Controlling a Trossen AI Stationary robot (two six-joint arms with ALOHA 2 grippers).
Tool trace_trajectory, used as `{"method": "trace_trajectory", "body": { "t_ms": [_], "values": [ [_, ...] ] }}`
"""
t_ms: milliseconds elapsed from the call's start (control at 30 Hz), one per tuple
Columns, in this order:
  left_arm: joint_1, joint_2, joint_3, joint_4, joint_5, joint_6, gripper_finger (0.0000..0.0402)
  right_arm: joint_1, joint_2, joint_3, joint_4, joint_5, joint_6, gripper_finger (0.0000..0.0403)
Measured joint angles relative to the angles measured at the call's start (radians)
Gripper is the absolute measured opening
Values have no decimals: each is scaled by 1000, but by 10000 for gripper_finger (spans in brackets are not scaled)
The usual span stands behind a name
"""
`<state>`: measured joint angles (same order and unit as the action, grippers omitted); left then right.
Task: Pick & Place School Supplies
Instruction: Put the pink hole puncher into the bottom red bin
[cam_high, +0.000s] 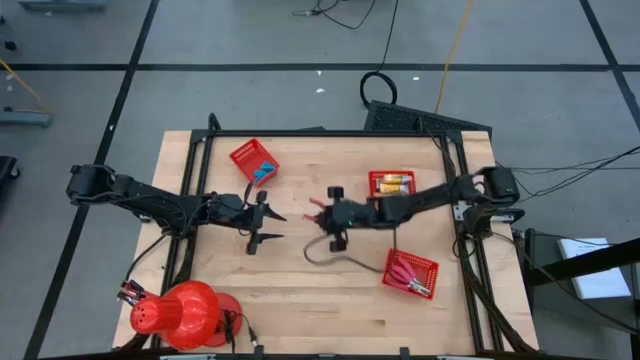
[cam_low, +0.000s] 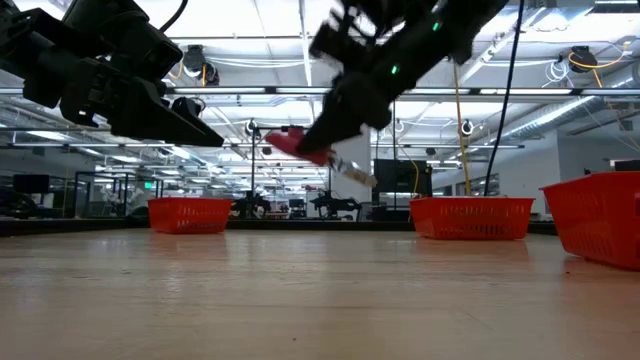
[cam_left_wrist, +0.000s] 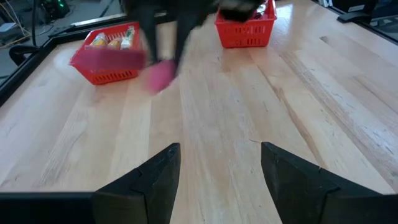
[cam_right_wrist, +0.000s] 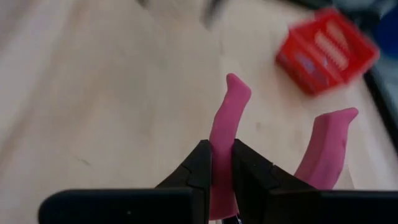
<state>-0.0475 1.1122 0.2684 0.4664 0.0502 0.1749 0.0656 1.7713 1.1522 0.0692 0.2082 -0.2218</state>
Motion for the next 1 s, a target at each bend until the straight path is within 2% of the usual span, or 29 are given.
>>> {"method": "trace_trajectory", "body": {
  "t_ms": [233, 467, 800, 1000],
  "values": [
    [0, 0, 0, 0, 0, -2, 227, 168, -70, 0, 36, 165, -53, 31],
    [0, 0, 0, 0, 0, -3, 227, 339, -131, 0, -14, 355, -29, 31],
    [0, 0, 0, 0, 0, -13, 227, 575, -167, 0, -316, 648, 297, 31],
    [-1, 0, 0, 0, 0, -27, 227, 677, -168, 0, -488, 690, 558, 31]
  ]
}}
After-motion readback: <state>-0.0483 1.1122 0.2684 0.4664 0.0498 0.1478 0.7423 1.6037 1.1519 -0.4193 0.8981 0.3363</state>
